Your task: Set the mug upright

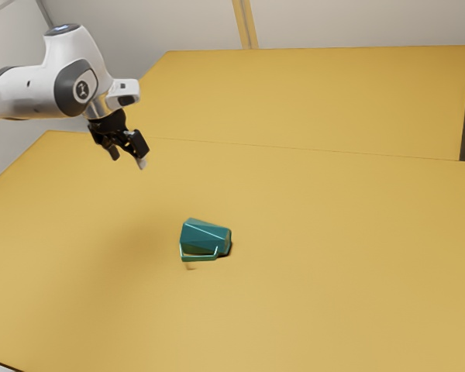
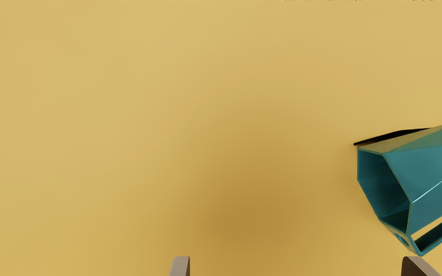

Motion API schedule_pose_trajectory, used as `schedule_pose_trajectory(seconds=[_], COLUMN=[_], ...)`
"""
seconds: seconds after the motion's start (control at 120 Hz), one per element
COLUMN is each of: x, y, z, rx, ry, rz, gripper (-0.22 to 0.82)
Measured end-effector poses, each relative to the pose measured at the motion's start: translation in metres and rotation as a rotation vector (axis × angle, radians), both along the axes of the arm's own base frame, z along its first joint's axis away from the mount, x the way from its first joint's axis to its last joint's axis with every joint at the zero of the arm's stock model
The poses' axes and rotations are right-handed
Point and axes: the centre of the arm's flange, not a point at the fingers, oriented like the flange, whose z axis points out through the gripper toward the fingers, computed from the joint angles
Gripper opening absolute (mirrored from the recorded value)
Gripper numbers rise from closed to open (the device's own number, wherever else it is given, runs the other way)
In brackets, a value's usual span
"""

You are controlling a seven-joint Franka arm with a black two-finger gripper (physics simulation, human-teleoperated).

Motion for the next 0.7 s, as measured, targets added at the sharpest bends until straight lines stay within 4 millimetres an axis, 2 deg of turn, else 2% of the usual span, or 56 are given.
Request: schedule_pose_trajectory(seconds=[0.1,0.175,0.233,0.308,0.375,0.517,0.7], x=[-0.011,-0.033,-0.047,-0.068,-0.082,-0.101,-0.108], y=[0.009,0.013,0.032,0.064,0.079,0.074,0.073], z=[0.006,0.007,0.001,-0.031,-0.056,-0.105,-0.142], rx=[-0.030,-0.109,-0.208,-0.352,-0.455,-0.640,-0.736], ry=[-0.013,-0.022,-0.024,0.007,0.027,0.073,0.099], rz=[0.019,0.050,0.122,0.249,0.329,0.414,0.463], gripper=[0.60,0.60,0.60,0.60,0.60,0.60,0.60])
